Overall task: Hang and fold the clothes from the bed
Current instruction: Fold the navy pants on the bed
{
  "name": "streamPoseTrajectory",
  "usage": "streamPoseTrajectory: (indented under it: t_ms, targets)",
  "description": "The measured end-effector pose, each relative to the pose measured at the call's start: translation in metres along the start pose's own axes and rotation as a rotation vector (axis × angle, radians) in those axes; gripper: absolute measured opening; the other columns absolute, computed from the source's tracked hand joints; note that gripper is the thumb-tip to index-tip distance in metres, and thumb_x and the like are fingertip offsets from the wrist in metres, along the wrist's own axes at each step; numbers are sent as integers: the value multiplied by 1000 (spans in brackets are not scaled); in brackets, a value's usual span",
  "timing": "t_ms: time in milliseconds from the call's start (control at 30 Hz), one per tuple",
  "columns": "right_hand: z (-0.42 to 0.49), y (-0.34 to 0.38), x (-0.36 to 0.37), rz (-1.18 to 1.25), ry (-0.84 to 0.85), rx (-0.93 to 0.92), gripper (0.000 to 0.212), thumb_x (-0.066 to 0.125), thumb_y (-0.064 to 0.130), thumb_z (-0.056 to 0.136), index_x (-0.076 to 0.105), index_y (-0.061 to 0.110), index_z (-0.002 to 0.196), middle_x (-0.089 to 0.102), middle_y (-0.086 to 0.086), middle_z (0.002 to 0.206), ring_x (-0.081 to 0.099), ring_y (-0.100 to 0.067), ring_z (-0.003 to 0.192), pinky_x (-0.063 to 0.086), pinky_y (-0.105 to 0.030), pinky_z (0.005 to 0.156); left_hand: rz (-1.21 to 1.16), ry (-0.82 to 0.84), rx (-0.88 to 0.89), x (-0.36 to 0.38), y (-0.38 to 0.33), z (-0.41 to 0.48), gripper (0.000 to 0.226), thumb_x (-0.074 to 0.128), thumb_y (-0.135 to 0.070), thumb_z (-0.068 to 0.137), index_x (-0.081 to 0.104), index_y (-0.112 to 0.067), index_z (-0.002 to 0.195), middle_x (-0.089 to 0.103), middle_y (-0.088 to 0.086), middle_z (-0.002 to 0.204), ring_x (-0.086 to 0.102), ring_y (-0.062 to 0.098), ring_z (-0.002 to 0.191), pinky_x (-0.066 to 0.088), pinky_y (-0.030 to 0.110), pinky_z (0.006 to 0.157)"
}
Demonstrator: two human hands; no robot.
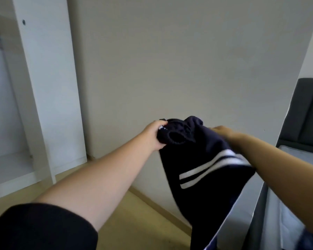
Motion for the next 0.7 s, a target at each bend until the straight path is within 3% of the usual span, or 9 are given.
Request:
streamPoseTrajectory:
  t_ms: [100, 167, 267, 333, 400, 500, 600, 667, 700]
  targets:
    - [-4, -3, 10, 422, 95, 20, 36, 44, 38, 99, 62, 9, 110, 67, -3, 90, 61, -16, 80, 46, -28, 69, -53, -99, 54, 13, -22, 1, 28, 35, 1, 92, 42, -10, 66, 47, 8, 62, 53, 21, 55, 48, 21, 46]
    - [-8, 6, 9, 563, 182, -63, 38, 44, 46, 96, 64, 16, 109, 69, 0, 95, 62, -14, 89, 48, -28, 74, -75, -146, 98, 21, -33, 4, 26, 31, 5, 87, 41, -6, 66, 44, 10, 63, 49, 24, 56, 49, 22, 43]
    - [-20, 19, 8, 514, 332, -208, 51, 55, 55, 77, 61, 25, 119, 67, 6, 115, 59, -7, 107, 44, -29, 91, -63, -198, 124, 30, -41, 9, 24, 30, 6, 86, 41, -6, 68, 43, 10, 67, 48, 24, 66, 49, 23, 46]
    - [-24, 18, 11, 446, 362, -235, 62, 63, 51, 71, 52, 28, 128, 59, 13, 128, 50, -2, 121, 32, -33, 103, -76, -203, 130, 33, -43, 11, 23, 30, 5, 86, 40, -7, 69, 42, 9, 70, 46, 24, 69, 47, 22, 47]
    - [-24, 16, 14, 432, 298, -242, 62, 69, 42, 74, 47, 30, 131, 55, 15, 131, 48, 3, 120, 31, -28, 102, -146, -208, 135, 36, -46, 10, 22, 28, 6, 85, 40, -6, 70, 43, 9, 72, 45, 24, 65, 49, 24, 45]
    - [-19, 18, 18, 424, 63, -284, 43, 71, 25, 82, 54, 24, 122, 62, 10, 121, 59, 7, 101, 45, -10, 75, -274, -211, 180, 42, -53, 3, 26, 27, 8, 86, 44, -3, 70, 47, 10, 65, 49, 23, 58, 50, 27, 45]
    - [-12, 16, 35, 362, -49, -275, 30, 71, 16, 82, 62, 19, 111, 69, 5, 105, 67, -5, 90, 50, -14, 70, -332, -183, 197, 50, -56, -7, 27, 27, 9, 87, 47, 1, 70, 51, 10, 66, 53, 25, 61, 51, 40, 69]
    - [-8, 15, 36, 305, -161, -257, 11, 60, 8, 86, 65, 14, 93, 69, -2, 90, 66, -13, 80, 53, -21, 65, -291, -183, 169, 48, -57, -10, 28, 30, 9, 86, 46, -1, 66, 49, 9, 65, 52, 24, 59, 52, 38, 68]
    - [-6, 16, 31, 298, -232, -231, 12, 54, 4, 87, 64, 10, 85, 67, -6, 83, 63, -18, 77, 52, -28, 64, -234, -181, 140, 45, -58, -10, 28, 32, 8, 87, 46, -1, 64, 48, 9, 64, 52, 24, 58, 52, 36, 63]
Point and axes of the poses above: each hand's wrist, its own z-axis towards the middle knuckle, its own x-axis out of the palm, y = z × x, the point moved 4 cm from there along z, towards the middle knuckle
